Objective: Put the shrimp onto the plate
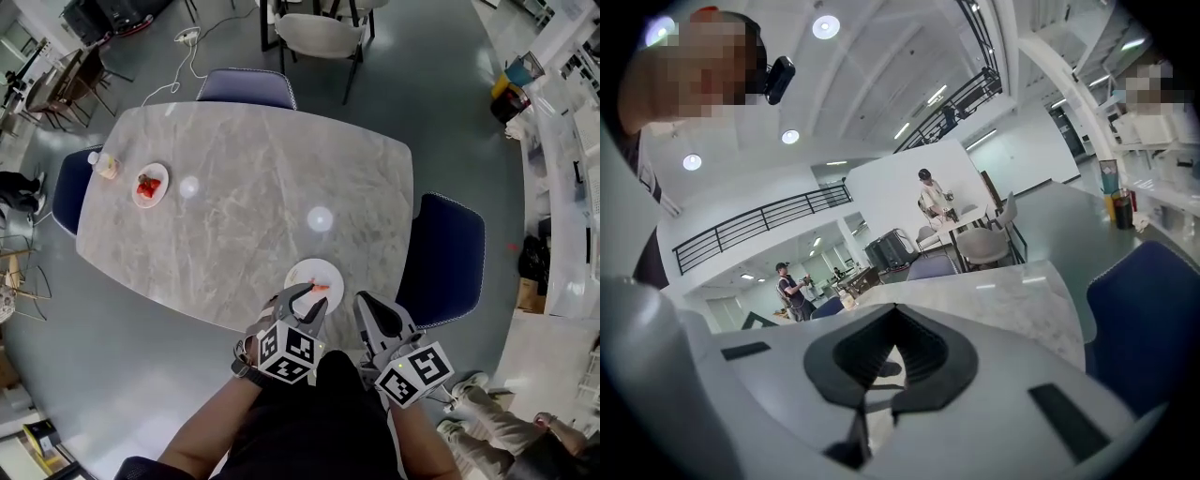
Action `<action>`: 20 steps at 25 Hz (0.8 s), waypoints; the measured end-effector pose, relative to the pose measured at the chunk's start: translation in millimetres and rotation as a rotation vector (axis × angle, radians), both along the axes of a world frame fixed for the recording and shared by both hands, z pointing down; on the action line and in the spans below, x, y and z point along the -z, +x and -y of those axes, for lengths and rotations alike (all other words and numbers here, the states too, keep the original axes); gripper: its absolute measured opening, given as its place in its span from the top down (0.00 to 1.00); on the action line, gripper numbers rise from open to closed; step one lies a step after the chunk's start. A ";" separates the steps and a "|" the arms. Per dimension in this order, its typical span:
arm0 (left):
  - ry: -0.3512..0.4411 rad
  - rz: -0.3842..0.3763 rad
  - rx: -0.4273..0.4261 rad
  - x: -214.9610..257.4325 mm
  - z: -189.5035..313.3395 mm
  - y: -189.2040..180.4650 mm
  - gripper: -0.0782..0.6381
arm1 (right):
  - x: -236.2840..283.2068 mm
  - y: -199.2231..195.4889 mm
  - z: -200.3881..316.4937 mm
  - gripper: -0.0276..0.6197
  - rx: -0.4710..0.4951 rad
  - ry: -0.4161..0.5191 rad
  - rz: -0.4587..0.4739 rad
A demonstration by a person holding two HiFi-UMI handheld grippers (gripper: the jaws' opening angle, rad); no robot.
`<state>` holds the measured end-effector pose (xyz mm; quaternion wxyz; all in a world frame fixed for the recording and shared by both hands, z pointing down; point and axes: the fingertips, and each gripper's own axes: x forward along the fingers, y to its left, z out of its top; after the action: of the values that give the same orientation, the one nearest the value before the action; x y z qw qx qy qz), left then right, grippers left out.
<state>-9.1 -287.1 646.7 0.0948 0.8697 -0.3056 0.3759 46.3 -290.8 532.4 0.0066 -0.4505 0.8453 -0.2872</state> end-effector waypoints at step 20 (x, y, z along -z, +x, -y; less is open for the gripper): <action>0.231 -0.467 0.124 231.8 4.0 21.3 0.84 | 139.4 1.9 -3.6 0.95 0.093 0.210 -0.013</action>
<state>12.2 -291.2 414.9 0.0856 0.9176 -0.3688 0.1210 48.2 -287.2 393.1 0.0352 -0.4096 0.8907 -0.1941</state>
